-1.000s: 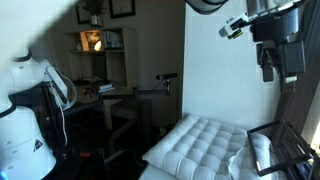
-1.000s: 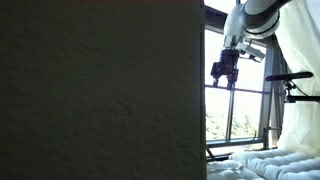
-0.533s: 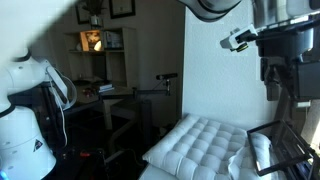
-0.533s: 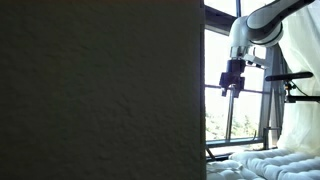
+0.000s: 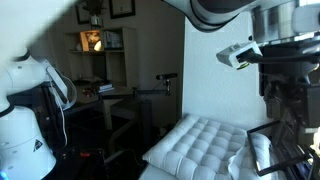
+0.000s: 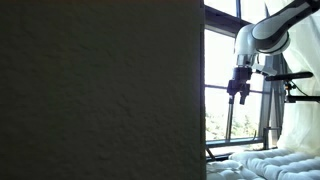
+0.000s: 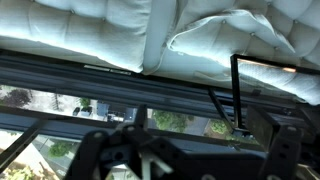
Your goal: Open the slot in the window screen
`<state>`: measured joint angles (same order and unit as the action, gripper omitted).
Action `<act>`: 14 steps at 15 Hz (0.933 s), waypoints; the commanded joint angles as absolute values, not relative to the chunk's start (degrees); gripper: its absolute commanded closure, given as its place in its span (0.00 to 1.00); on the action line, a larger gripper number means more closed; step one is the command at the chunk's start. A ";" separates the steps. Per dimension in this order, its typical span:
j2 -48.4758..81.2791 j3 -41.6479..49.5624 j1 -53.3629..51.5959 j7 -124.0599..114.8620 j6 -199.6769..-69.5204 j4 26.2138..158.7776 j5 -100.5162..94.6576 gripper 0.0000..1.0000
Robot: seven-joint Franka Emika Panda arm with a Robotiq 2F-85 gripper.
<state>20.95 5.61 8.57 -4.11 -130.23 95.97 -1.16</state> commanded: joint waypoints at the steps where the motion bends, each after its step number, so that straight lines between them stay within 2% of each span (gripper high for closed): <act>1: 15.74 5.19 10.01 2.31 -133.89 102.82 1.47 0.00; 14: 3.89 5.97 13.24 28.83 -138.55 117.53 15.15 0.00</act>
